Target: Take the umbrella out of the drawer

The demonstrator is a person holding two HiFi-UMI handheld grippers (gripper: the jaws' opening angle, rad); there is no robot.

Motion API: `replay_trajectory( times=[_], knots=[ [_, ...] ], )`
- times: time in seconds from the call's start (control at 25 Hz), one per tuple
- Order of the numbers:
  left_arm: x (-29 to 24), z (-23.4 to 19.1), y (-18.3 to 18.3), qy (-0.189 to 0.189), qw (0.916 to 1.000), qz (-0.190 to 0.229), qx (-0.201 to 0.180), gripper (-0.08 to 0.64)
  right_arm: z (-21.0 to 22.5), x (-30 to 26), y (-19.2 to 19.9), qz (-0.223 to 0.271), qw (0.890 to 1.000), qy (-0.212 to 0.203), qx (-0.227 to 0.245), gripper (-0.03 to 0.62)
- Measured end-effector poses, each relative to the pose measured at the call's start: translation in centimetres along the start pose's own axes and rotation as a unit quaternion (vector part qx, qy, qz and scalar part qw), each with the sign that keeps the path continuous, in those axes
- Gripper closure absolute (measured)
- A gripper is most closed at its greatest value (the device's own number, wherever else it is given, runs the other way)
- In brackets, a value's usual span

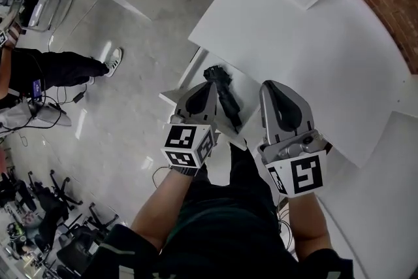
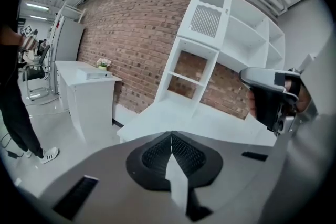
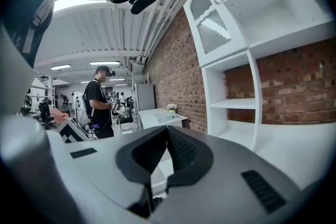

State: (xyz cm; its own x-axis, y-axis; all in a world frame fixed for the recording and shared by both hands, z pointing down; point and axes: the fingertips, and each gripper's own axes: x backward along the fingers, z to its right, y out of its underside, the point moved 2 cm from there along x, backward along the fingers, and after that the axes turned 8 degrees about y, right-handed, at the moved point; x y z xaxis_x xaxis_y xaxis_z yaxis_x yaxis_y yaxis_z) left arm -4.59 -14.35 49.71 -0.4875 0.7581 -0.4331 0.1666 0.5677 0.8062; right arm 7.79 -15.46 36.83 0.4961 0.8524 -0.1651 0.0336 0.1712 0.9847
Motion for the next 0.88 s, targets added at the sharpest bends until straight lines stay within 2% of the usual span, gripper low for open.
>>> replay_trajectory(
  times=[0.32,0.48,0.72,0.88],
  knots=[
    [-4.6,-3.3,5.7,-0.052,0.9966,-0.05,0.04,0.552,1.2,-3.7,4.6,-0.036,0.999,-0.033,-0.006,0.588],
    [-6.8,-4.9,9.4,-0.081,0.9906,-0.09,0.063,0.552,1.8,-5.4,6.4,-0.044,0.998,-0.047,-0.013,0.588],
    [-8.8,-6.4,12.4,-0.109,0.9808,-0.122,0.105,0.552,2.1,-7.1,7.7,-0.056,0.996,-0.062,-0.008,0.588],
    [-10.3,-7.7,15.4,-0.135,0.9712,-0.145,0.132,0.551,2.5,-7.9,10.0,-0.073,0.995,-0.067,-0.024,0.588]
  ],
)
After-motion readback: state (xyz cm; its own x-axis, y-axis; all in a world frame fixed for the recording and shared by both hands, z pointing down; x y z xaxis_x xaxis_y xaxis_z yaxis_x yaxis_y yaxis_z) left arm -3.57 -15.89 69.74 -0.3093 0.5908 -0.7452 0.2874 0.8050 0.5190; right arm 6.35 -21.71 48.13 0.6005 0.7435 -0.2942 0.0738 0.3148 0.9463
